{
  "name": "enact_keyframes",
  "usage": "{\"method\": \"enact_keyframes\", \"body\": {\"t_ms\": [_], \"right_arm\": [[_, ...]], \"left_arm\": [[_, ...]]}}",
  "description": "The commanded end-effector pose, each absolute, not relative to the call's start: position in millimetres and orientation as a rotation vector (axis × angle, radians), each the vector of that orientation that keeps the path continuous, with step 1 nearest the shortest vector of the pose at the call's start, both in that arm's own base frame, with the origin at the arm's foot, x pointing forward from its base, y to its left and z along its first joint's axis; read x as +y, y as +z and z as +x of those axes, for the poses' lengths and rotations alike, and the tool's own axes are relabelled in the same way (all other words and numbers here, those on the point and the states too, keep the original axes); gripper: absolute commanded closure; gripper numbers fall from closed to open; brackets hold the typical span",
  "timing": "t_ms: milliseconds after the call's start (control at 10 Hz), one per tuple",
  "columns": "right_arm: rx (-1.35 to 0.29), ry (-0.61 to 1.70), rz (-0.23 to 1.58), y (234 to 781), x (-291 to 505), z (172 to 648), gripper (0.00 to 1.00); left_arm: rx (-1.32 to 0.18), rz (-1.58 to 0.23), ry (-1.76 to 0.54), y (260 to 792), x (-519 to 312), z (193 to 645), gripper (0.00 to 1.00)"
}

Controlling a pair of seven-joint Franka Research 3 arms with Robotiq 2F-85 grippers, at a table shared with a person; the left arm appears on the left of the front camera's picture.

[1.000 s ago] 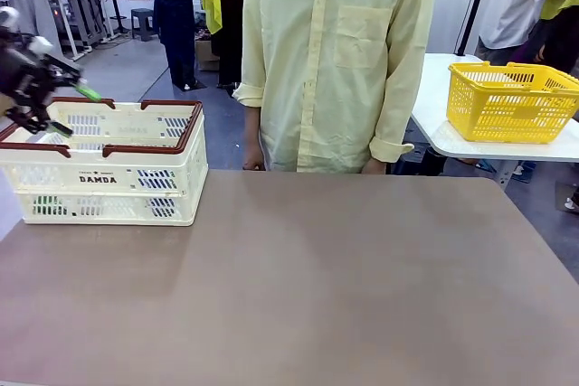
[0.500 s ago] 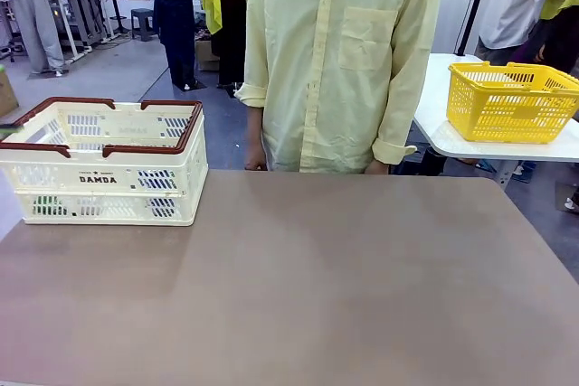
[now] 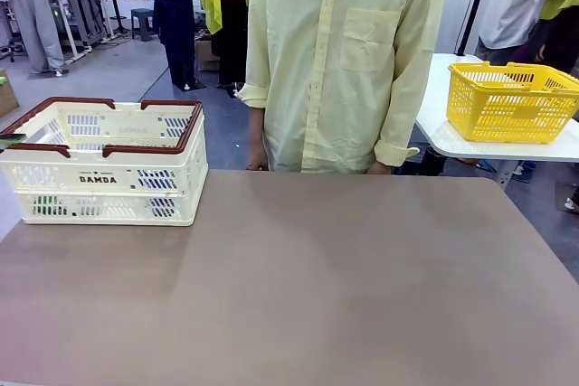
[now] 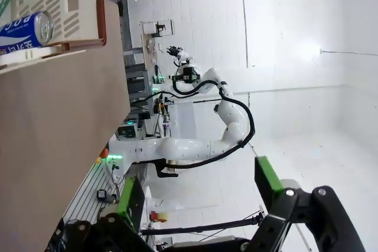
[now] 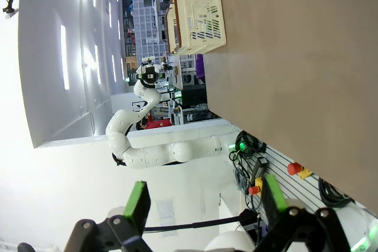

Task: Place the drinks into the Shopping basket.
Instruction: Pick up one drink and place it into the Shopping basket.

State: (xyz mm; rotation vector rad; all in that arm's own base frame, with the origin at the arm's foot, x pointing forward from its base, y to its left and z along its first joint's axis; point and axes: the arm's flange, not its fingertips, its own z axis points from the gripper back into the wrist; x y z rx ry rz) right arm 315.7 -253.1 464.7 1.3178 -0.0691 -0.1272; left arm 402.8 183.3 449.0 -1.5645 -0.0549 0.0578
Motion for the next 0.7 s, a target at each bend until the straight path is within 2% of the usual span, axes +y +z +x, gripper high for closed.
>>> {"method": "enact_keyframes", "body": {"t_ms": [0, 600], "right_arm": [[-0.051, -0.132, 1.310, 470.1, -253.0, 313.8, 0.00], [-0.051, -0.132, 1.310, 470.1, -253.0, 313.8, 0.00]], "left_arm": [[-0.052, -1.579, 0.080, 453.7, 184.7, 405.4, 0.00], [-0.052, -1.579, 0.080, 453.7, 184.7, 405.4, 0.00]]}}
